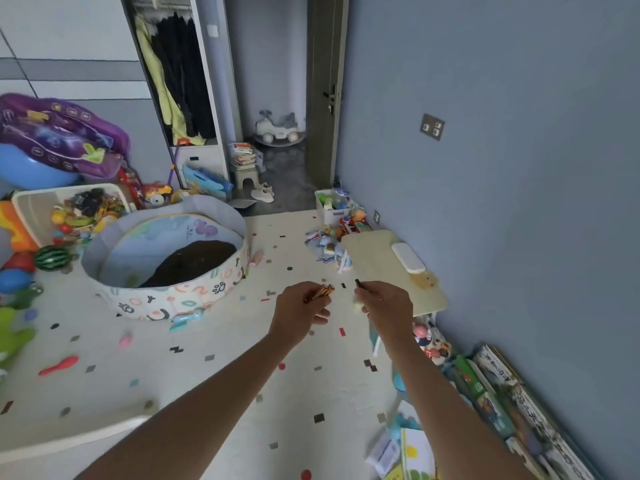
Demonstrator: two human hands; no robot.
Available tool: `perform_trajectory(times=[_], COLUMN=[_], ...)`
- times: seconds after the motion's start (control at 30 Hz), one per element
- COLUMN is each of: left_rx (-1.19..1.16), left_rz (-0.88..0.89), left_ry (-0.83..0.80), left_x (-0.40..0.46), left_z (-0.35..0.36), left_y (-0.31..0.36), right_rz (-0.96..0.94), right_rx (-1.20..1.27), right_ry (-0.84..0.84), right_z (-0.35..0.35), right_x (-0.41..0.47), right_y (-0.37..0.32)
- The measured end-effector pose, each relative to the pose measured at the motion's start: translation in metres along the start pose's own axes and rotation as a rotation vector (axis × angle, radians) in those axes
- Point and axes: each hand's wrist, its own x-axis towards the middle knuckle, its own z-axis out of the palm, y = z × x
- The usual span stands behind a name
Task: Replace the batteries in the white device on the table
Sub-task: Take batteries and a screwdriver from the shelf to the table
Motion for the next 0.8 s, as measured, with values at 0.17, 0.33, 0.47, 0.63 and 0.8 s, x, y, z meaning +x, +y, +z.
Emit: perform_trajectory(times=[0.17,0.33,0.47,0.63,0.8], left_rx=[0.023,0.043,0.066,0.098,0.149], left_rz=[0.036,0.037,0.034,0.015,0.024], left_ry=[-0.075,-0.147,-0.175,-0.229,-0.298], left_x=[0.131,0.250,0.351,0.473,0.581], left_z=[-0.005,0.005,0.025,0.061,0.099], left_y=[0.010,0.012,0.001,-0.009,-0.010], right_rz=[0.047,0.077,0.090,0.129,0.217], right_rx=[-0.029,-0.003,0.010,0.039,0.087], right_ry=[0.049,0.099,0.137,0.167,0.215], right_z=[0.043,0.075,0.099,0.122,0.136], right_x=[0.108,0.210,0.306,0.427,0.527], right_y=[-0.013,-0.013,0.003,0.026,0.044])
